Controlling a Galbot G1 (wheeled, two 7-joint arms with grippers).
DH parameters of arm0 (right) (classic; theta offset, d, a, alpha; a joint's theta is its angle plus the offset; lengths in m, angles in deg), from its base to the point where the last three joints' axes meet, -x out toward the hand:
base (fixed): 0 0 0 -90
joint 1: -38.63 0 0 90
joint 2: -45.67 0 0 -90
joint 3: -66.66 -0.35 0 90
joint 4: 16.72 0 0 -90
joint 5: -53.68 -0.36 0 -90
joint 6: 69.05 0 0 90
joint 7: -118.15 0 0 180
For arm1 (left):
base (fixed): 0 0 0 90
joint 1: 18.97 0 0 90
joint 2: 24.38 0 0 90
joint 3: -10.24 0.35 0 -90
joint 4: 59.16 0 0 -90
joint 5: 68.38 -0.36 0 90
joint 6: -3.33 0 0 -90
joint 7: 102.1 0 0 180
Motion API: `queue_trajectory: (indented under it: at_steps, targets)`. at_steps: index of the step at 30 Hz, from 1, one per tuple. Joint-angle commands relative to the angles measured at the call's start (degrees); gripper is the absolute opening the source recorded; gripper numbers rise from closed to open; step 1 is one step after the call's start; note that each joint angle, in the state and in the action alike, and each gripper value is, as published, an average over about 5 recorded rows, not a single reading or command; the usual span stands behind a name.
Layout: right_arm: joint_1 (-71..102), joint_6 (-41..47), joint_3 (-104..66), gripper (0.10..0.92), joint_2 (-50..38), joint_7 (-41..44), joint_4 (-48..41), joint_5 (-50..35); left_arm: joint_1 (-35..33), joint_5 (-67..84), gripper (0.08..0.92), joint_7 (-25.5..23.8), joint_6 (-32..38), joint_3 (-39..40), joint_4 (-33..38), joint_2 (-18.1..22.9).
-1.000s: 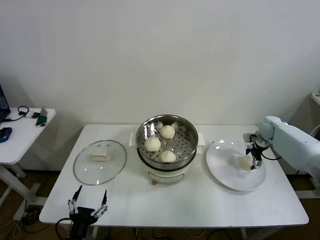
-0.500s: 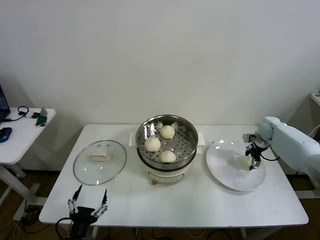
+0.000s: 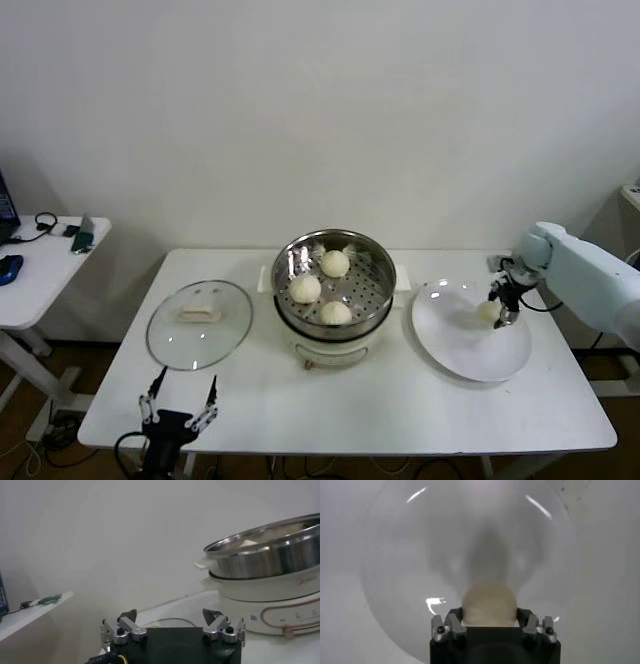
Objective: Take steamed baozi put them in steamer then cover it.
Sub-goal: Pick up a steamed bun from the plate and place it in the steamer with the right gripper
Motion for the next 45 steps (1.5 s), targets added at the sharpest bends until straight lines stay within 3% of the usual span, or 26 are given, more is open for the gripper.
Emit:
queue_trajectory:
  at_steps: [1, 13, 22, 45]
  targets:
    - [-14.5, 4.1, 14.3, 0.696, 0.7, -0.5, 6.4, -17.5, -0.1, -0.2, 0.823, -0.5, 0.1, 0.6, 0.1, 0.1]
    - [-37.3, 10.3, 33.4, 0.696, 10.9, -3.8, 16.5, -40.6, 0.0, 0.1, 0.823, -0.6, 1.2, 3.1, 1.7, -1.0]
    - [-42.3, 12.8, 41.4, 0.696, 20.6, -7.3, 22.5, -53.0, -0.1, 0.3, 0.823, -0.7, 1.8, 4.2, 2.2, -1.9]
    - [-28.9, 13.6, 45.0, 0.696, 27.7, -10.2, 19.8, -51.2, -1.0, 2.6, 0.823, -1.0, 3.0, 2.2, 0.4, -3.8]
